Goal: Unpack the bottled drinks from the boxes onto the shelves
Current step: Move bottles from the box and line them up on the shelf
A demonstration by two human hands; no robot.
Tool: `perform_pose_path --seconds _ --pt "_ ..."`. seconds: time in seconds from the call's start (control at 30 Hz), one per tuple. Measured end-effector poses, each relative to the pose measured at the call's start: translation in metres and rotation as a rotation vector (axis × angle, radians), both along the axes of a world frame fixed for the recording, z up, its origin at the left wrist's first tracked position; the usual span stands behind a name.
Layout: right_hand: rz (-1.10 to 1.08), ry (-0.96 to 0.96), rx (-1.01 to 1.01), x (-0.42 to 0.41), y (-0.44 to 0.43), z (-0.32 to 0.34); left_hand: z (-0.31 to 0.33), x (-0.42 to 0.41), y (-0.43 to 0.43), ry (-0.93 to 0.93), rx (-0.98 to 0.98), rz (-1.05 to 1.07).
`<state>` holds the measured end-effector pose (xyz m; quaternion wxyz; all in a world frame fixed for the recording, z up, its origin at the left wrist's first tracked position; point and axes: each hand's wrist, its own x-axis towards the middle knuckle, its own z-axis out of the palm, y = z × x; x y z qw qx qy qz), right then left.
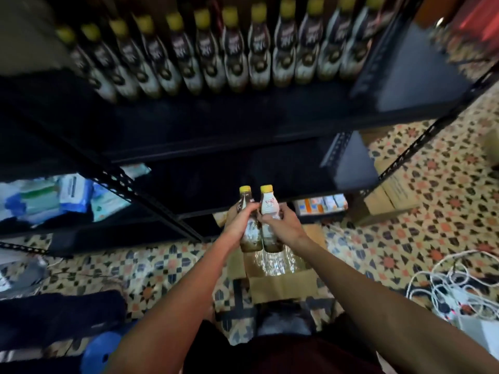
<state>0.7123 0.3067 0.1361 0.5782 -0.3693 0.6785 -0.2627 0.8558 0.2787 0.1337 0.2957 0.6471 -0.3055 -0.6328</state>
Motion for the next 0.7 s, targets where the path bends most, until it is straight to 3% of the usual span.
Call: perform_pose_path --seconds 0.17,0.43,0.7 --pt "0.029 0.048 -0.166 -0.001 -0.038 0.051 0.065 0.001 -0.028 0.034 -0.207 0.006" --pt "0.024 -0.057 -0.35 0.0 -0.093 0.122 0.138 0.007 -0.079 0.046 -0.432 0.036" --pt "-0.002 -0.022 -0.529 -0.003 -0.144 0.169 0.188 0.004 -0.128 -0.055 -0.693 0.006"
